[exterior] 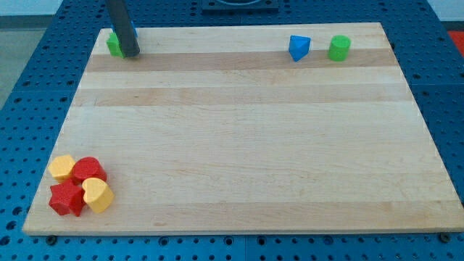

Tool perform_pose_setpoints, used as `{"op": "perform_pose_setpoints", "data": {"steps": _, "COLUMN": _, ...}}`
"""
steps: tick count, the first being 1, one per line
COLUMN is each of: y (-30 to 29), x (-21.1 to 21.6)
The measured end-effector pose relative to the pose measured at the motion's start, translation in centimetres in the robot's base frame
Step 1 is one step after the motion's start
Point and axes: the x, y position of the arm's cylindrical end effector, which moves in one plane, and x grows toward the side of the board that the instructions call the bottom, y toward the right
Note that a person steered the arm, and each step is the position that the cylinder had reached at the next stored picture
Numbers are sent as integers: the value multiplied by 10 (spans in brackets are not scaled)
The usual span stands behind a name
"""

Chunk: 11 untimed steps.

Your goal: Push the blue triangle diagonal to the green circle

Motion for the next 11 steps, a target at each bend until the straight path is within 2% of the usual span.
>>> {"op": "perform_pose_setpoints", "data": {"steps": 1, "y": 12, "x": 6}}
{"op": "perform_pose_setpoints", "data": {"steps": 2, "y": 58, "x": 6}}
{"op": "perform_pose_setpoints", "data": {"steps": 3, "y": 133, "x": 4}}
{"op": "perform_pose_setpoints", "data": {"steps": 5, "y": 238, "x": -60}}
{"op": "perform_pose_setpoints", "data": {"steps": 7, "y": 383, "x": -60}}
{"op": "perform_pose_setpoints", "data": {"steps": 8, "y": 411, "x": -26}}
{"op": "perform_pose_setpoints", "data": {"steps": 9, "y": 411, "x": 5}}
{"op": "perform_pose_setpoints", "data": {"steps": 11, "y": 387, "x": 11}}
